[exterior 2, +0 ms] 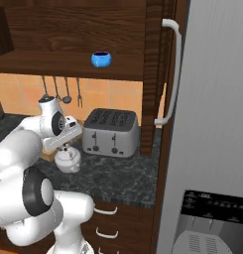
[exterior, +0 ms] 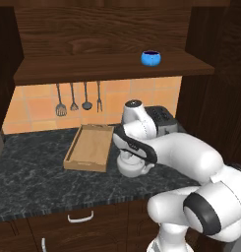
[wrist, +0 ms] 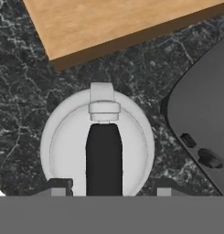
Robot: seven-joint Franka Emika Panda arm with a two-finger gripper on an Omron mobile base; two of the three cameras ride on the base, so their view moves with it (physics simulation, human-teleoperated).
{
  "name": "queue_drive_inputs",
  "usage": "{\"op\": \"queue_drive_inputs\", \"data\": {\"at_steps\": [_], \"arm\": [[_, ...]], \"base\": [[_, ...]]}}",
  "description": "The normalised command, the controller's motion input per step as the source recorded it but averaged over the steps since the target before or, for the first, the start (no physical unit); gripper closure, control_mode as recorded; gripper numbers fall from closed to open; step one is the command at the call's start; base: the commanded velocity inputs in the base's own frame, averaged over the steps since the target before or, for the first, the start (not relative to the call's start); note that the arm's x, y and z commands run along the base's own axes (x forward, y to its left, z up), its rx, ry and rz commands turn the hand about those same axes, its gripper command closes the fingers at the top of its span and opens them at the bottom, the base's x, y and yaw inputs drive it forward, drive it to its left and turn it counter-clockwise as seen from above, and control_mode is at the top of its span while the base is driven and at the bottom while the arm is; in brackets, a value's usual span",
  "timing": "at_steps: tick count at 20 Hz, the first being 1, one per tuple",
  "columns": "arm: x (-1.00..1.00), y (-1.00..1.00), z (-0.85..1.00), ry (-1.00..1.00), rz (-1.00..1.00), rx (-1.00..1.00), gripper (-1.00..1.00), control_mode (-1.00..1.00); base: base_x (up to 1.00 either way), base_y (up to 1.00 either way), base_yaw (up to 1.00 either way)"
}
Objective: Pick the kettle from the counter and place it on the tray. Then pick the mug from the cabinet and place it on the tray. Then close the cabinet doors.
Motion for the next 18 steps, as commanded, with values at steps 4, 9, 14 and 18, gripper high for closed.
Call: {"op": "queue_drive_inputs", "data": {"at_steps": [4, 9, 14, 18], "arm": [[-0.46, 0.01, -0.11, 0.0, 0.0, 0.0, 1.0, -1.0], [-0.58, 0.09, 0.19, -0.21, 0.05, -0.01, 1.0, -1.0], [-0.45, 0.45, 0.51, -0.34, 0.13, -0.18, 1.0, -1.0], [-0.12, 0.62, 0.35, -0.25, 0.21, -0.28, 1.0, -1.0]], "base": [[0.0, 0.0, 0.0], [0.0, 0.0, 0.0], [0.0, 0.0, 0.0], [0.0, 0.0, 0.0]]}}
